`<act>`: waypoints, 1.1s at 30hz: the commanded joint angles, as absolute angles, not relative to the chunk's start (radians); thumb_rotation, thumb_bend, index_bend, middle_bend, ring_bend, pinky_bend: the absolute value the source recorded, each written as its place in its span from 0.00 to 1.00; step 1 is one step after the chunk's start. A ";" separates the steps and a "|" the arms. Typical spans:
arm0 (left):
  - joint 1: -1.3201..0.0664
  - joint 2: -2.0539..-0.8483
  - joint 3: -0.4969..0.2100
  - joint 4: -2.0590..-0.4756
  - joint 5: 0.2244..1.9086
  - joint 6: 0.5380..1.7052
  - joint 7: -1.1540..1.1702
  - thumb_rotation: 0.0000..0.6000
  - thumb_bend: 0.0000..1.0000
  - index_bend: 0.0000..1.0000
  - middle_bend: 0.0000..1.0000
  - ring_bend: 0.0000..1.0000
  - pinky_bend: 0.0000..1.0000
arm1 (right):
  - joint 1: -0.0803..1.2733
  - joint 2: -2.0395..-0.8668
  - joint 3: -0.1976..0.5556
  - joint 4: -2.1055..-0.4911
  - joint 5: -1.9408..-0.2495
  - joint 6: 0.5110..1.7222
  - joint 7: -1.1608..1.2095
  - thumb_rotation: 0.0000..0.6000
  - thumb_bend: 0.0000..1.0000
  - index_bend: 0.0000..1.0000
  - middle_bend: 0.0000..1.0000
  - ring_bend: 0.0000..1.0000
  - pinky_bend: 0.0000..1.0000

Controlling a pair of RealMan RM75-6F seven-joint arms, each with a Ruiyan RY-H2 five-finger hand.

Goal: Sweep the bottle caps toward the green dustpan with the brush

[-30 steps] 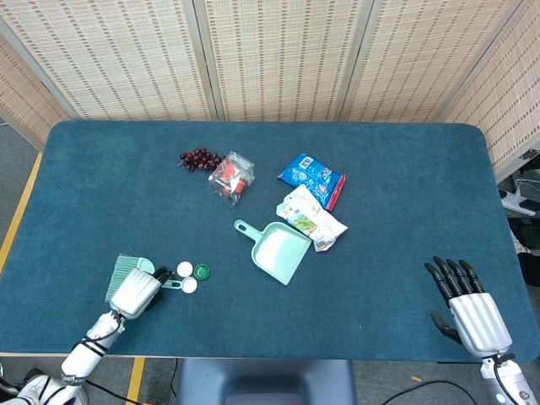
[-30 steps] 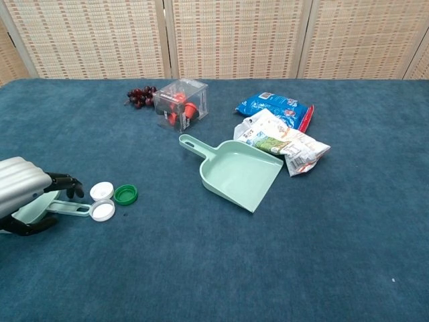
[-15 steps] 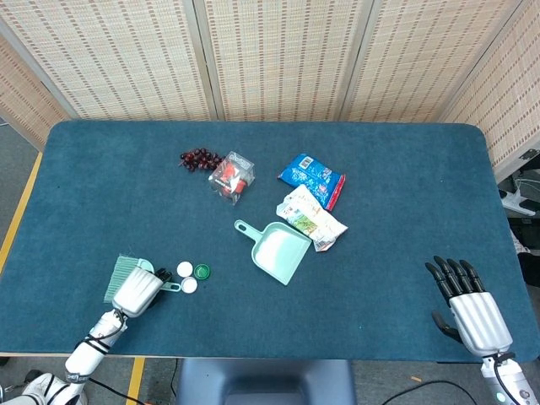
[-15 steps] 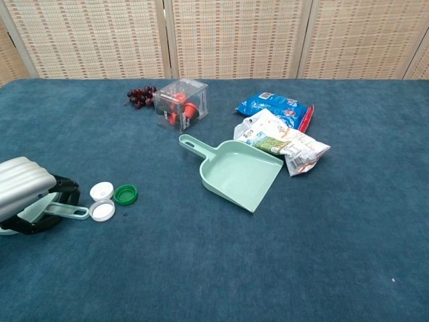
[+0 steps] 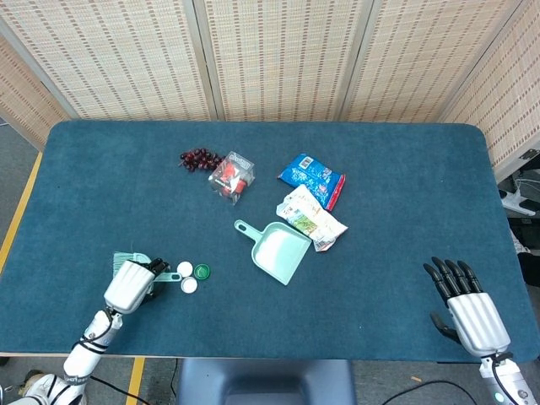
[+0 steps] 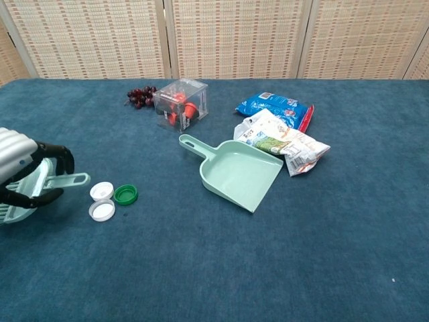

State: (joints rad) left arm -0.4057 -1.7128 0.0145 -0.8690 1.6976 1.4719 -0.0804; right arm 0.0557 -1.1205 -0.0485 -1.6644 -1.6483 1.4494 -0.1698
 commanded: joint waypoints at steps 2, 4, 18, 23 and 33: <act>-0.409 -1.742 -0.091 -0.879 1.635 1.611 -0.616 1.00 0.65 0.76 0.86 0.82 0.92 | 0.055 -1.118 -0.051 -1.668 -1.648 1.447 -0.169 1.00 0.28 0.00 0.00 0.00 0.00; -0.417 -1.745 -0.120 -0.886 1.603 1.609 -0.794 1.00 0.66 0.76 0.87 0.82 0.92 | 0.056 -1.116 -0.052 -1.671 -1.650 1.447 -0.171 1.00 0.28 0.00 0.00 0.00 0.00; -0.435 -1.817 -0.096 -0.736 1.577 1.520 -1.079 1.00 0.67 0.76 0.87 0.82 0.92 | 0.054 -1.119 -0.058 -1.669 -1.673 1.460 -0.167 1.00 0.28 0.00 0.00 0.00 0.00; -0.445 -1.860 -0.081 -0.677 1.586 1.511 -1.091 1.00 0.67 0.76 0.87 0.82 0.92 | 0.052 -1.114 -0.059 -1.671 -1.677 1.465 -0.159 1.00 0.28 0.00 0.00 0.00 0.00; -0.462 -1.947 -0.050 -0.582 1.610 1.510 -1.107 1.00 0.66 0.76 0.87 0.82 0.92 | 0.047 -1.107 -0.060 -1.676 -1.682 1.476 -0.153 1.00 0.27 0.00 0.00 0.00 0.00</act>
State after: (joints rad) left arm -0.4562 -1.9320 -0.0564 -0.5958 1.6042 1.5095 -1.1085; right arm 0.0478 -1.1077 -0.0597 -1.6756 -1.6812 1.4753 -0.1530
